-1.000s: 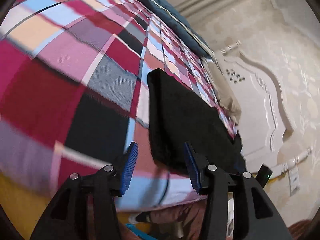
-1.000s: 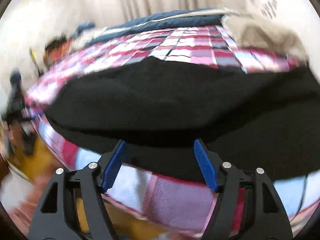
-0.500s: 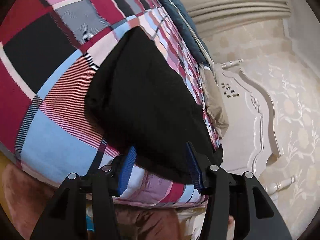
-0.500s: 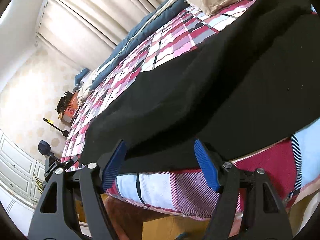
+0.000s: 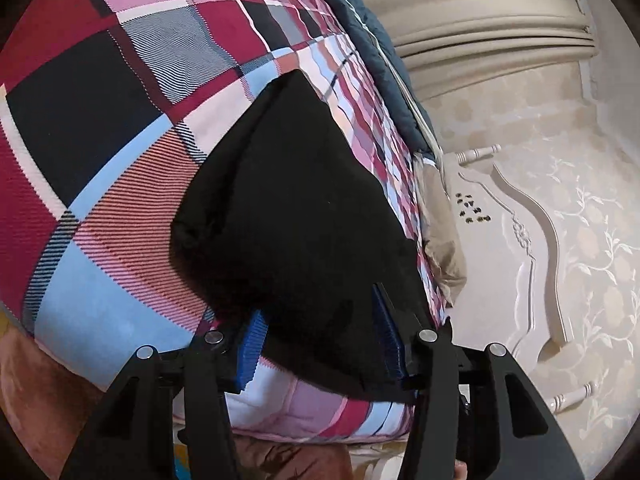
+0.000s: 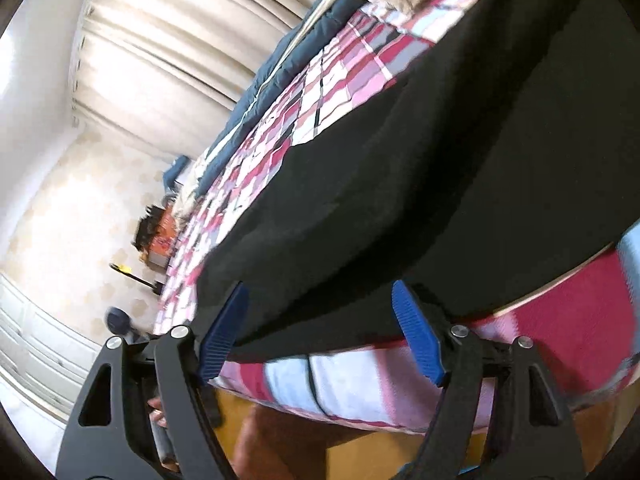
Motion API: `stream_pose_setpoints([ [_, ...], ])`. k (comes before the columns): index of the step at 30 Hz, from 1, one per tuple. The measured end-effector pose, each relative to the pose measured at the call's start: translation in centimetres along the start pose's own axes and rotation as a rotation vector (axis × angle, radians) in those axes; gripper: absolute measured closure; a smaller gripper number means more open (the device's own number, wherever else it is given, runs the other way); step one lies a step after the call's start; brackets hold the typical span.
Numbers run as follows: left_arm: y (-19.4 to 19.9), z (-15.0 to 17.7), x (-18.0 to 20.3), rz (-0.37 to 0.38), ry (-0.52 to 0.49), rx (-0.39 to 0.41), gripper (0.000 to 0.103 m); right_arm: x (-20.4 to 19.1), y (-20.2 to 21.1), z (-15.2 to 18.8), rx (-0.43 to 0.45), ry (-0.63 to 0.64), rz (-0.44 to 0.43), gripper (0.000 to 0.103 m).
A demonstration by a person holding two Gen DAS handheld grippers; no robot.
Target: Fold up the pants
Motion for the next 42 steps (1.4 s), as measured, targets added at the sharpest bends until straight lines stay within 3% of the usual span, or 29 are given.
stream_pose_setpoints([
  [4, -0.5, -0.1, 0.0, -0.108, -0.067, 0.031, 0.083, -0.1, -1.5, -0.4, 0.011, -0.057, -0.013, 0.029],
  [6, -0.5, -0.2, -0.1, -0.128, -0.09, 0.041, 0.088, -0.2, -2.1, -0.7, 0.019, -0.064, 0.005, 0.037],
  [7, -0.6, -0.3, -0.1, -0.129, -0.091, 0.045, 0.091, -0.2, -2.5, -0.8, 0.018, -0.06, 0.022, 0.051],
  [8, -0.6, -0.4, -0.1, -0.13, -0.088, 0.047, 0.092, -0.2, -3.1, -0.8, 0.004, -0.048, 0.053, 0.075],
  [11, 0.0, -0.8, 0.0, -0.131, -0.065, 0.072, 0.093, -0.5, -3.5, -0.7, -0.008, -0.055, 0.063, 0.089],
  [16, 0.7, -1.0, -0.6, -0.126, -0.045, 0.094, 0.093, -2.6, -1.9, 0.7, 0.007, 0.005, 0.088, 0.09],
  [22, 0.7, -1.2, -1.4, -0.085, -0.03, 0.064, 0.094, -0.3, -2.1, 3.1, -0.027, -0.06, 0.068, 0.091],
  [33, 1.5, 0.5, 0.4, -0.2, -0.204, 0.081, 0.092, 0.1, -1.8, 3.5, -0.009, -0.052, 0.041, 0.092],
  [36, 1.7, 0.9, 0.8, -0.239, -0.231, 0.09, 0.091, 0.7, -1.4, 3.5, -0.028, -0.098, -0.02, 0.086],
  [38, 2.0, 1.3, 1.1, -0.255, -0.252, 0.096, 0.09, 0.8, -0.6, 3.4, -0.048, -0.097, -0.027, 0.075],
  [39, 2.2, 1.5, 1.3, -0.263, -0.266, 0.101, 0.089, 0.9, 0.0, 3.2, -0.052, -0.089, -0.017, 0.071],
  [41, 2.6, 1.8, 1.7, -0.279, -0.283, 0.111, 0.083, 1.6, 1.8, 2.4, -0.037, -0.066, 0.031, 0.052],
  [42, 2.9, 1.9, 1.9, -0.288, -0.284, 0.12, 0.083, 2.0, 2.8, 1.8, -0.023, -0.054, 0.067, 0.052],
])
Point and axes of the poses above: each gripper's, at about its wrist camera, not at the fingertips, and y roughly against the way its jaws point, x to its right, z to its underside, the point moved 6 cm from there along -y, roughly the way its jaws point, and after that the axes turned 13 degrees about y, right-handed, at the moved point
